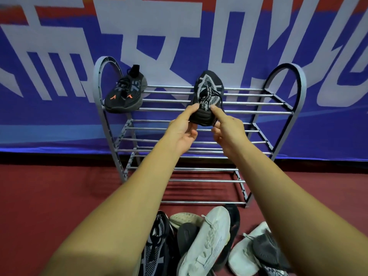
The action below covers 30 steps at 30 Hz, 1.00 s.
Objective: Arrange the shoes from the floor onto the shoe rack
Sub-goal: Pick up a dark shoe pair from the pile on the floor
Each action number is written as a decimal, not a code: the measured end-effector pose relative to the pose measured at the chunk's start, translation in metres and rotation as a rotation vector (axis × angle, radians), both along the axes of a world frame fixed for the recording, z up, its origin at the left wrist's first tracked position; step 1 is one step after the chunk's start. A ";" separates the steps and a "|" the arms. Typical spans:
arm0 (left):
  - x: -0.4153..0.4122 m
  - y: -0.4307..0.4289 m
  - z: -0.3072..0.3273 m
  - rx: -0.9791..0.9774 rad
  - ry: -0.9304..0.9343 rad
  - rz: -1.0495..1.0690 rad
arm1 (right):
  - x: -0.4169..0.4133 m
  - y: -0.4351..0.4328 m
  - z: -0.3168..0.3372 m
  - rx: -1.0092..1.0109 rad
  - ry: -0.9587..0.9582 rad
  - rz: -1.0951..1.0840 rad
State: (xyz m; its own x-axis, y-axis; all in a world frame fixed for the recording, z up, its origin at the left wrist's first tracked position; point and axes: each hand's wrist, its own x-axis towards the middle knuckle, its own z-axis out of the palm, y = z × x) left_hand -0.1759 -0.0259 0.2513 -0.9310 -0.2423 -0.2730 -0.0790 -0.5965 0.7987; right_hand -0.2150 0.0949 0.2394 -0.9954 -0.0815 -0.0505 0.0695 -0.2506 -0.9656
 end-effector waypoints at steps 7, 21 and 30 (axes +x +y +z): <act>-0.004 0.006 0.002 -0.062 -0.033 -0.061 | -0.011 0.006 0.004 -0.004 0.015 -0.105; -0.009 0.015 0.002 -0.115 -0.035 -0.097 | -0.013 0.018 -0.003 -0.043 0.029 -0.075; 0.026 -0.006 -0.031 -0.367 -0.092 -0.145 | 0.029 0.028 -0.029 0.159 -0.108 0.032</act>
State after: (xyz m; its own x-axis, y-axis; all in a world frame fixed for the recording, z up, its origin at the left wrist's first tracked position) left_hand -0.1501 -0.0317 0.2200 -0.9384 -0.2071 -0.2766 -0.2226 -0.2500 0.9423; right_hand -0.1863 0.1230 0.2104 -0.9805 -0.0957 -0.1719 0.1807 -0.0919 -0.9792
